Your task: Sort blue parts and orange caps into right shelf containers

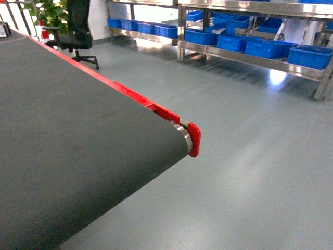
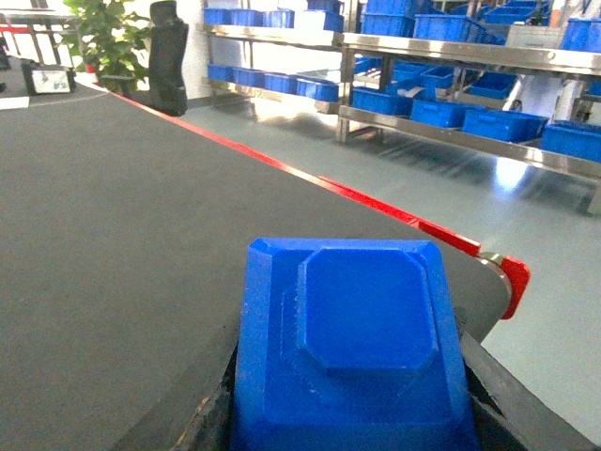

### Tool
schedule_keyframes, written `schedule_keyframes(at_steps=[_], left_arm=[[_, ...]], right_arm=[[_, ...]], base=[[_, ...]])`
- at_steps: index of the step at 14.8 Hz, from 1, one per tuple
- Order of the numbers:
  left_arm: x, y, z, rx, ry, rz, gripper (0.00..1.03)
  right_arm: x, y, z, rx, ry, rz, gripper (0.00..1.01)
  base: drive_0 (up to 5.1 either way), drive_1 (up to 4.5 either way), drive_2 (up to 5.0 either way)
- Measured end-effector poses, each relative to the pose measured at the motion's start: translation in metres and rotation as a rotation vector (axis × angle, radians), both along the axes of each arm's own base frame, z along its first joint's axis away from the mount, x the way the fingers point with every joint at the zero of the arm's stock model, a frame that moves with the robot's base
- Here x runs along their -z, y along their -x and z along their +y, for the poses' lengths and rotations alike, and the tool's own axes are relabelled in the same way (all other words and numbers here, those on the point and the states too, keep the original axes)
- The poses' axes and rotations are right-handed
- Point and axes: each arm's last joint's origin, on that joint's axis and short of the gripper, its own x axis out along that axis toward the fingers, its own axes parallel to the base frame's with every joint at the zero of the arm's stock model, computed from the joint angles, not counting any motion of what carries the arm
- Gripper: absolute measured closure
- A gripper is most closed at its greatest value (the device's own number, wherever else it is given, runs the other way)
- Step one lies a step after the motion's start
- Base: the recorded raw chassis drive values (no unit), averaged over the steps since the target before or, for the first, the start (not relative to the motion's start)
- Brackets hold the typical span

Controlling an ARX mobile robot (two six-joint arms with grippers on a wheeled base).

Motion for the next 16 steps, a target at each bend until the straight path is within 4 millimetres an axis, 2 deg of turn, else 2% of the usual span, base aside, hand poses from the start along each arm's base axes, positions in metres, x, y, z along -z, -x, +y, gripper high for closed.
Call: schedule_keyframes(at_steps=[16], left_arm=[[0.0000,0.0000,0.0000,0.000,0.000,0.000,0.59]], right_arm=[[0.0000,0.0000,0.0000,0.000,0.000,0.000,0.56]], base=[[-1.6,-1.56,-1.6]])
